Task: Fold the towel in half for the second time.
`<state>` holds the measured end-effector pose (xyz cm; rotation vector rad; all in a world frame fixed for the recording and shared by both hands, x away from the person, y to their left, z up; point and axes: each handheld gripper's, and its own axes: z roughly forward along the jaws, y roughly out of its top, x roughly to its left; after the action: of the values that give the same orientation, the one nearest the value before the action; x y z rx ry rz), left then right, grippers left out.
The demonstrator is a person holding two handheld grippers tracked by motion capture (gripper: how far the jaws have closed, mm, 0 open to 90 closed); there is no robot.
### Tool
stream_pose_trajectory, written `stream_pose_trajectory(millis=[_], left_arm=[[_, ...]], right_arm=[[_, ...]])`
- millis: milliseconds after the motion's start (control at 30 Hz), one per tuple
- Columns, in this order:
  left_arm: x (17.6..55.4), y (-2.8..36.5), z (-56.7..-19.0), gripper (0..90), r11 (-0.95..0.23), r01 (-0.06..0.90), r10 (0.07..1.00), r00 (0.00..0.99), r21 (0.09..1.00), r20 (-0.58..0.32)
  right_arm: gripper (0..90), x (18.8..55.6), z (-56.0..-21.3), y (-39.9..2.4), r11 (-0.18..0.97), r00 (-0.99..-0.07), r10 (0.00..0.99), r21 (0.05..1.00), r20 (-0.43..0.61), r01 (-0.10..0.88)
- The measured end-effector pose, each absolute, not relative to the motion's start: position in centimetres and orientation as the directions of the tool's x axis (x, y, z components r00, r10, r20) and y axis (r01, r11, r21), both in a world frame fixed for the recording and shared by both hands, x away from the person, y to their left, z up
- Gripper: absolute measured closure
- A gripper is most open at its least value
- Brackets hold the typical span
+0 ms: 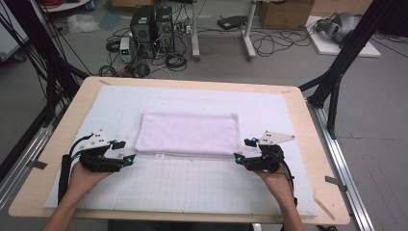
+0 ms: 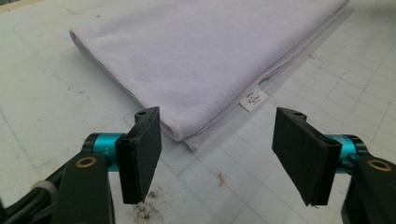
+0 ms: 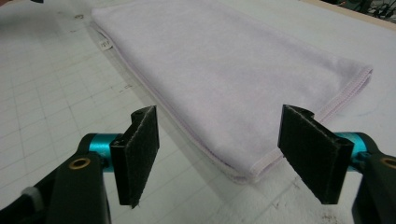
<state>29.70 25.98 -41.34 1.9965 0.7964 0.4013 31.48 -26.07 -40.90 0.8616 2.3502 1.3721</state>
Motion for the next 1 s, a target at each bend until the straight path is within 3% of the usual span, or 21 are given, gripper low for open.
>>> stream_pose_trajectory(millis=[433,1000], left_arm=[[27.1,27.1,-41.3,24.5,-0.344,0.369,0.702,0.711,0.863,-0.024],[25.0,27.4,-41.3,20.6,-0.348,0.355,0.701,0.713,0.868,-0.010]], right_arm=[[17.9,28.8,-41.1,-27.7,0.344,-0.754,0.655,0.868,0.052,0.359],[12.8,25.9,-41.3,-29.3,0.323,-0.733,0.677,0.874,0.055,0.364]])
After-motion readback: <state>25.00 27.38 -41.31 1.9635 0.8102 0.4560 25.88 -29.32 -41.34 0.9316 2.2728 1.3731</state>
